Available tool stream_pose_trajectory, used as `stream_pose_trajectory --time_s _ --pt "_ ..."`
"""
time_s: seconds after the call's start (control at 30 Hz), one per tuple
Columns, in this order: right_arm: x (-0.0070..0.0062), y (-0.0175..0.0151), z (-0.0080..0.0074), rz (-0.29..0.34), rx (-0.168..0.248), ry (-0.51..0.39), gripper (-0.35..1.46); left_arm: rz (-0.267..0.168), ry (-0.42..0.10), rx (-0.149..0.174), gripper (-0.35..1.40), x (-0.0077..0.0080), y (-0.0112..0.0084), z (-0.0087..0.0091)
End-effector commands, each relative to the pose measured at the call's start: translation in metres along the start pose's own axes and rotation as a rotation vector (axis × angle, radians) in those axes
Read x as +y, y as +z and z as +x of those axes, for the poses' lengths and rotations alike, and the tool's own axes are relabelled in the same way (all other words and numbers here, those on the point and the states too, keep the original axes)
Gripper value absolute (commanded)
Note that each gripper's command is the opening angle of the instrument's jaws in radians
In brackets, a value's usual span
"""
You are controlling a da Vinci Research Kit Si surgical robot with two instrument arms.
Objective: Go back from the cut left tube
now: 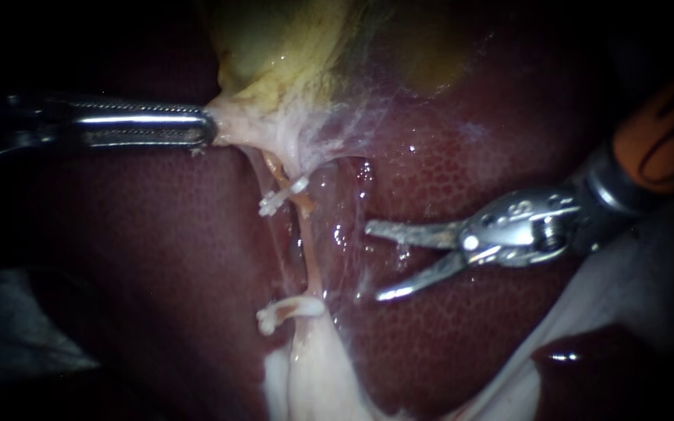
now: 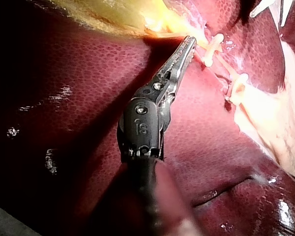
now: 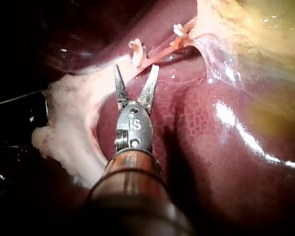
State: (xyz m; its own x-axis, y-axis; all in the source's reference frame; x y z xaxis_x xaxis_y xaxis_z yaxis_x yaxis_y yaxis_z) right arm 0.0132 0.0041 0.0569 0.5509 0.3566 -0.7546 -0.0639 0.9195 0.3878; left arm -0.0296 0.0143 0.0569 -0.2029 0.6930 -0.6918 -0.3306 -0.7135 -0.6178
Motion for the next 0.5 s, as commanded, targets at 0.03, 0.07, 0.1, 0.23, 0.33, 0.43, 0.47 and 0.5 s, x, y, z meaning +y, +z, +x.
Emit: stream_pose_trajectory --time_s 0.03,0.07,0.1,0.23,0.33,0.43,0.47,0.5 --pt "0.0002 -0.0006 -0.0001 -0.012 -0.029 -0.016 1.45 0.0 0.0 0.0 -0.35 0.0 0.0 0.0" --pt "0.0004 -0.001 -0.0001 -0.024 -0.041 -0.029 1.45 0.0 0.0 0.0 -0.35 0.0 0.0 0.0" --pt "0.0005 -0.0013 -0.0001 -0.035 -0.055 -0.042 1.45 0.0 0.0 0.0 -0.35 0.0 0.0 0.0" --pt "0.0006 -0.0021 -0.0003 -0.056 -0.088 -0.06 1.45 0.0 0.0 0.0 -0.35 0.0 0.0 -0.0001" --pt "0.0005 -0.0022 -0.0004 -0.059 -0.123 -0.072 1.45 0.001 0.001 0.0 -0.35 -0.0001 0.0001 -0.0002" --pt "0.0005 -0.0023 -0.0005 -0.057 -0.145 -0.071 1.45 0.002 0.002 0.0 -0.35 -0.0001 0.0003 -0.0004" --pt "0.0005 -0.0023 -0.0005 -0.057 -0.145 -0.071 1.45 0.003 0.003 0.001 -0.35 -0.0001 0.0004 -0.0006" --pt "0.0005 -0.0023 -0.0005 -0.057 -0.145 -0.071 1.45 0.003 0.004 0.001 -0.35 -0.0002 0.0006 -0.0007"
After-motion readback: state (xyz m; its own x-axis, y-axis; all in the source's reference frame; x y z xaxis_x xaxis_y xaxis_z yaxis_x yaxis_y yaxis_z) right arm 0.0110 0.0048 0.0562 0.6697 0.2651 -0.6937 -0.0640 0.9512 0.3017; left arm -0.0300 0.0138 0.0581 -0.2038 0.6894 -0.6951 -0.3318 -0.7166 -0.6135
